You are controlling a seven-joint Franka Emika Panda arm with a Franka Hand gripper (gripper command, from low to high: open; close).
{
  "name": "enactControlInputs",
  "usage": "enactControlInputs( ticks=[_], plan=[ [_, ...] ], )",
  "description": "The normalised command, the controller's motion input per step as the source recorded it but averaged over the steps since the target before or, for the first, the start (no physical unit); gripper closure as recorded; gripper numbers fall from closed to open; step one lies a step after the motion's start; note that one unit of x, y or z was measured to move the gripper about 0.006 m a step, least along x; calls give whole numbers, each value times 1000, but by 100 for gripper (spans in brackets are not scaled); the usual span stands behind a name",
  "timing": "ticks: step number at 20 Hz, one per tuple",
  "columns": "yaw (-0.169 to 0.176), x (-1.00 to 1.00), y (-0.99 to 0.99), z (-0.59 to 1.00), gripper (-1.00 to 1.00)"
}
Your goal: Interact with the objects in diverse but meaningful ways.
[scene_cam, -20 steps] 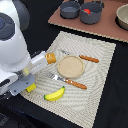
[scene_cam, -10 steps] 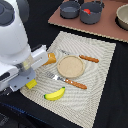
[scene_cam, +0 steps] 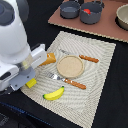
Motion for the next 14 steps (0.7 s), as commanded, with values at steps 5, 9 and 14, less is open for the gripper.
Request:
enactControlInputs(
  ticks=[5,9,14],
  plan=[
    [49,-320,-19,-72,-100],
    [107,-97,49,556,-100],
    [82,-43,194,986,-100]
  ],
)
